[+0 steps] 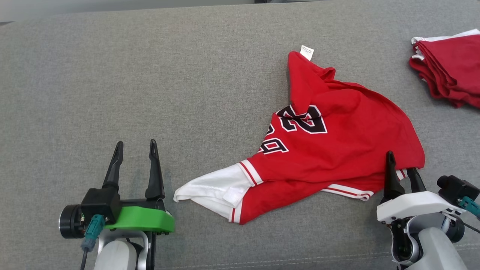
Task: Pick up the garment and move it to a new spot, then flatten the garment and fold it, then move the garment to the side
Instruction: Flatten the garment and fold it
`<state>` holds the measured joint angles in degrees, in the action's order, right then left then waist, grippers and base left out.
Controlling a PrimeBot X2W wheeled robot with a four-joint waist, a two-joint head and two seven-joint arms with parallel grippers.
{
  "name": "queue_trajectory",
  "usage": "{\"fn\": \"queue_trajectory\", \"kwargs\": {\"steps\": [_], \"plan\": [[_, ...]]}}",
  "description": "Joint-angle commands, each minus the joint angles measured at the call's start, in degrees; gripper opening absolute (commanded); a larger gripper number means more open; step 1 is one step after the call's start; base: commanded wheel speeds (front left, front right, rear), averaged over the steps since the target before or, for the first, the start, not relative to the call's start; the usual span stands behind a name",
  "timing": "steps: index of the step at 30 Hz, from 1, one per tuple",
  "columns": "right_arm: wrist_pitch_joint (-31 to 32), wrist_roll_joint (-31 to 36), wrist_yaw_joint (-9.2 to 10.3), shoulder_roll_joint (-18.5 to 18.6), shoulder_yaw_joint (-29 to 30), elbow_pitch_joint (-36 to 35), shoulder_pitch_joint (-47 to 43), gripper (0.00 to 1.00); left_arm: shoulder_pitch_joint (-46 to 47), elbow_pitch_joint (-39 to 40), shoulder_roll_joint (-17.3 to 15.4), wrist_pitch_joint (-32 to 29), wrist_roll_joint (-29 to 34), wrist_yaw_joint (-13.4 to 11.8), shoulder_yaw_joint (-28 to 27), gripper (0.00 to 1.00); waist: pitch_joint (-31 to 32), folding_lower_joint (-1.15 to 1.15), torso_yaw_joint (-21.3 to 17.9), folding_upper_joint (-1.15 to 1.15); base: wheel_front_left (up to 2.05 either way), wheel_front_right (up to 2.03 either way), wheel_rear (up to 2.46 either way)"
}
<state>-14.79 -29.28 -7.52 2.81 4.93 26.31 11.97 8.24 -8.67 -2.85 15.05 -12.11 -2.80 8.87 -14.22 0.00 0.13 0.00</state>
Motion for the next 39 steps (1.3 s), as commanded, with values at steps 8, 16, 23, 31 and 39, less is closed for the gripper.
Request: {"fn": "queue_trajectory", "kwargs": {"steps": [8, 16, 23, 31, 39], "plan": [[-0.4, 2.42, 0.07, 0.2, 3.0, 0.46, 1.95, 0.0, -0.42, -0.11, -0.09, 0.12, 0.27, -0.14, -0.12, 1.0, 0.03, 0.0, -0.97, 0.0, 0.0, 0.0, 0.0], [-0.34, 5.32, 0.07, 0.2, 11.03, -2.71, -0.89, 0.0, -1.15, -0.07, -0.1, 0.12, 0.2, 0.01, 0.59, 1.0, 0.7, 0.0, -1.9, 0.0, 0.0, 0.0, 0.0], [1.14, 5.95, 0.07, 0.19, 14.08, -0.73, -0.62, 0.11, -1.32, -1.27, -0.1, 0.12, -0.48, 0.82, 3.0, 1.0, 0.96, 0.0, -2.04, 0.0, 0.0, 0.0, 0.0], [0.38, 8.71, 0.07, 0.19, 16.72, 1.89, -1.18, 1.0, -1.87, -4.03, -0.1, 0.13, -1.09, 2.42, 6.86, 1.0, 1.82, 0.0, -1.96, 0.0, 0.0, 0.0, 0.0], [-0.34, 12.65, 0.07, 0.16, 21.87, -4.09, -2.05, 1.0, -2.61, -6.61, -0.16, -0.86, -2.07, 5.21, 9.89, 1.0, 2.52, 0.0, -2.51, 0.0, 0.0, 0.0, 0.0]]}}
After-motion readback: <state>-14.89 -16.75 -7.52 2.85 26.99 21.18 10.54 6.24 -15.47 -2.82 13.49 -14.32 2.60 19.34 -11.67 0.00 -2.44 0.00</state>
